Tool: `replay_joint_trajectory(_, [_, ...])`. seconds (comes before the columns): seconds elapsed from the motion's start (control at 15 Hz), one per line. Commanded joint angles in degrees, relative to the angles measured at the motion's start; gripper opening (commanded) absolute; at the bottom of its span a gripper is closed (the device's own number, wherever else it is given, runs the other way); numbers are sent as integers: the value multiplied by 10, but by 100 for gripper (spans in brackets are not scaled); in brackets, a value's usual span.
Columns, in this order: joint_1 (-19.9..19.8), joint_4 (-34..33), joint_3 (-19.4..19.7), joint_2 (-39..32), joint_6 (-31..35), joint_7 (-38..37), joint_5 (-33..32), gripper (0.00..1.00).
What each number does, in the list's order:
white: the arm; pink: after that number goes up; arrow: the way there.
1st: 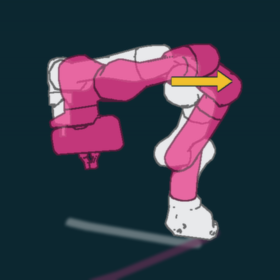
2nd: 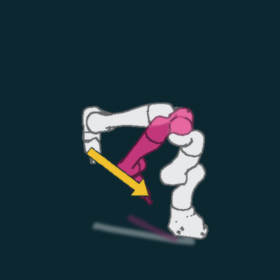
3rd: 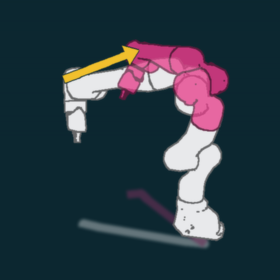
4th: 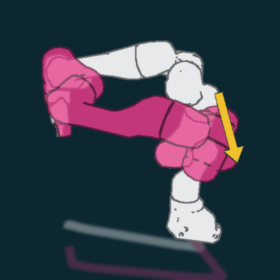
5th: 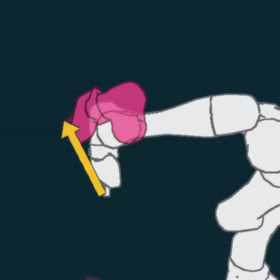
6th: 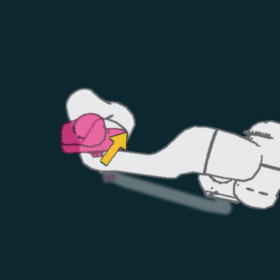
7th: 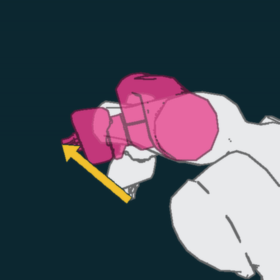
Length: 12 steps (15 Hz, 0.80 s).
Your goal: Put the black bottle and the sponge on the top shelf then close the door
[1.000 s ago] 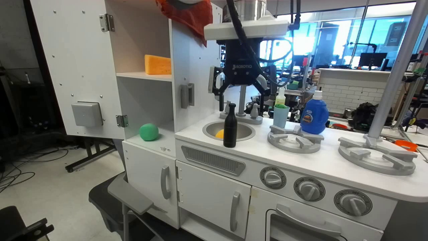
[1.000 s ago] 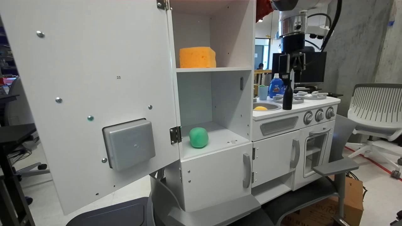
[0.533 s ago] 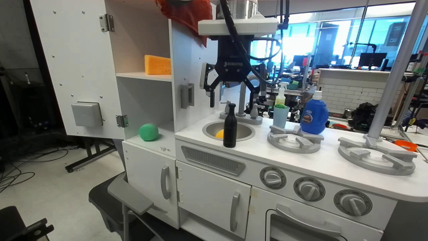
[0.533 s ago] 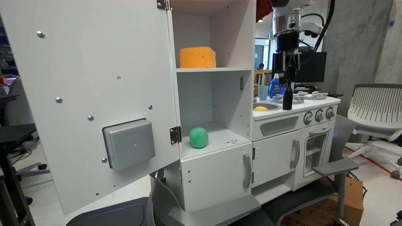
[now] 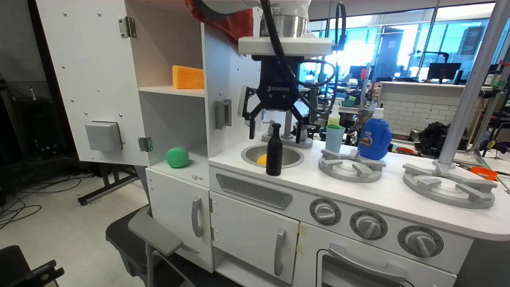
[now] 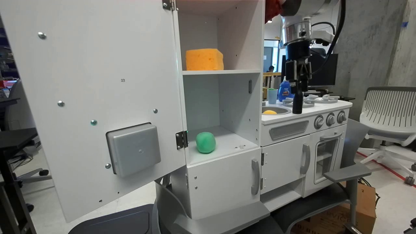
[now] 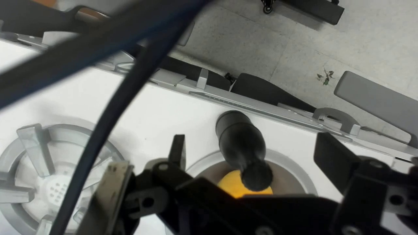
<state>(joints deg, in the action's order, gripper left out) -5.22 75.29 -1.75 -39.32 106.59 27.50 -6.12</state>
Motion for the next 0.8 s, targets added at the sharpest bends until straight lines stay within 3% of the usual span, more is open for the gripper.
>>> replay_joint_trajectory(0.0, [-4, -23, -3, -20, -3, 11, 0, 100])
replay_joint_trajectory(0.73, [-3, -26, -4, -25, 13, 9, 0, 100])
